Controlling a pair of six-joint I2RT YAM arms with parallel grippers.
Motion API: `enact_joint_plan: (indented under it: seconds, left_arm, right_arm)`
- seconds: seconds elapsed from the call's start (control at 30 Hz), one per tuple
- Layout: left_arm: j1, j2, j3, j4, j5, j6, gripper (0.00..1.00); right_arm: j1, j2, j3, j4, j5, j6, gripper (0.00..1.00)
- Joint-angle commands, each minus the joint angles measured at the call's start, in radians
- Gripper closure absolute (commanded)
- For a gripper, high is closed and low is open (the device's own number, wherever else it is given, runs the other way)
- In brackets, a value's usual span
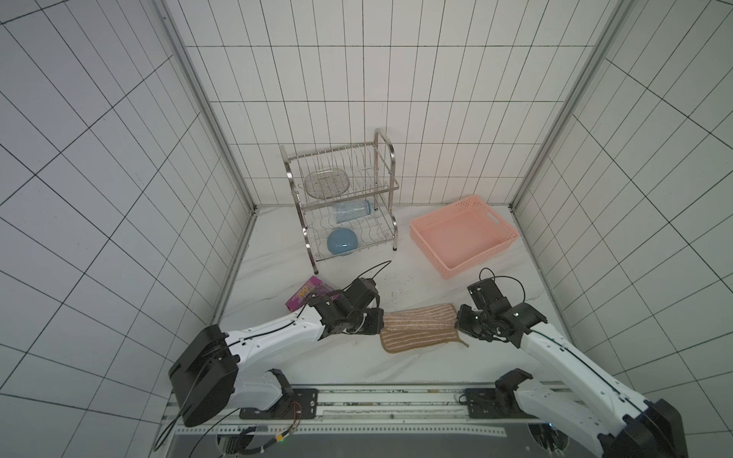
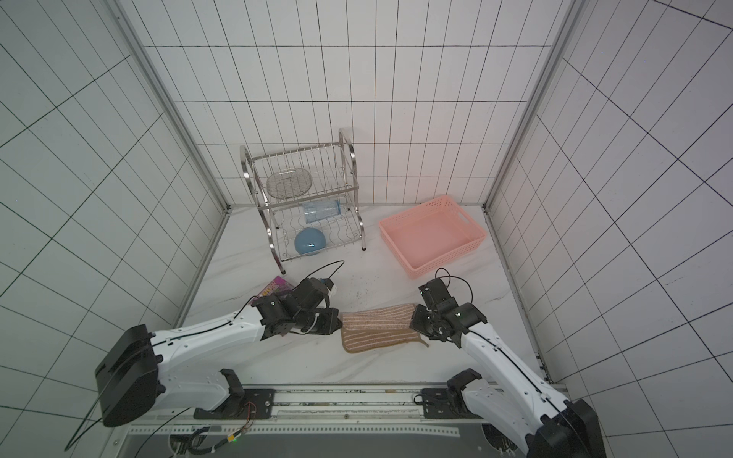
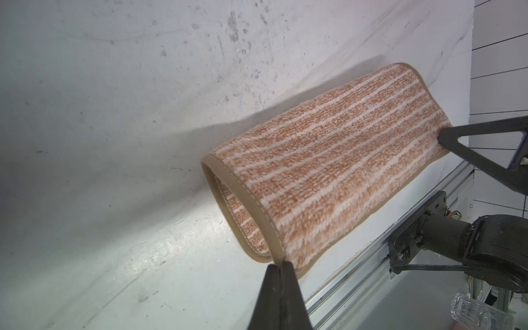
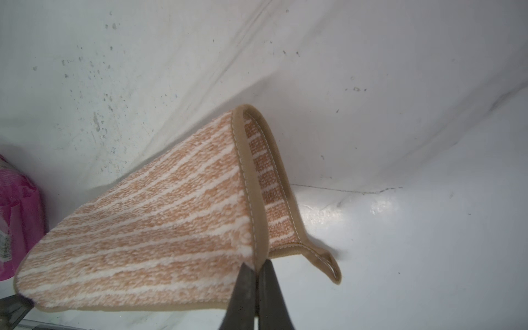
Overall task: Fold the square dishcloth
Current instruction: Fold the cleaning item at the center of the board.
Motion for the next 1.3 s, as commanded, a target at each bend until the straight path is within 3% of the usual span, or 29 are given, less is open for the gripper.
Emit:
enact_joint_plan:
  seconds: [0.0, 0.43, 0.8, 1.03, 1.13, 1.27]
  left_arm:
    - [0.007, 0.024, -0.004, 0.042, -0.006, 0.014, 1.0]
    - [0.005, 0.153, -0.082, 0.149, 0.085, -0.003, 1.0]
    - [-0.002, 0.161, -0.094, 0.16, 0.099, -0.013, 1.0]
    - [-0.019, 0.168, -0.097, 0.161, 0.097, -0.025, 1.0]
    - [-0.019, 0.176, -0.105, 0.16, 0.094, -0.028, 0.92]
    - [-0.019, 0.156, -0.105, 0.14, 0.078, -0.028, 0.75]
  right_arm:
    - [-0.019, 0.029, 0.01, 0.032, 0.019, -0.043, 0.96]
    - [-0.037, 0.083, -0.091, 0.107, -0.002, -0.034, 0.94]
    - [-0.041, 0.107, -0.131, 0.138, 0.02, -0.022, 0.92]
    - [-0.041, 0.089, -0.148, 0.139, 0.039, -0.013, 0.85]
    - [-0.041, 0.089, -0.152, 0.139, 0.041, -0.015, 0.83]
    - [-0.041, 0.07, -0.147, 0.126, 0.049, -0.016, 0.79]
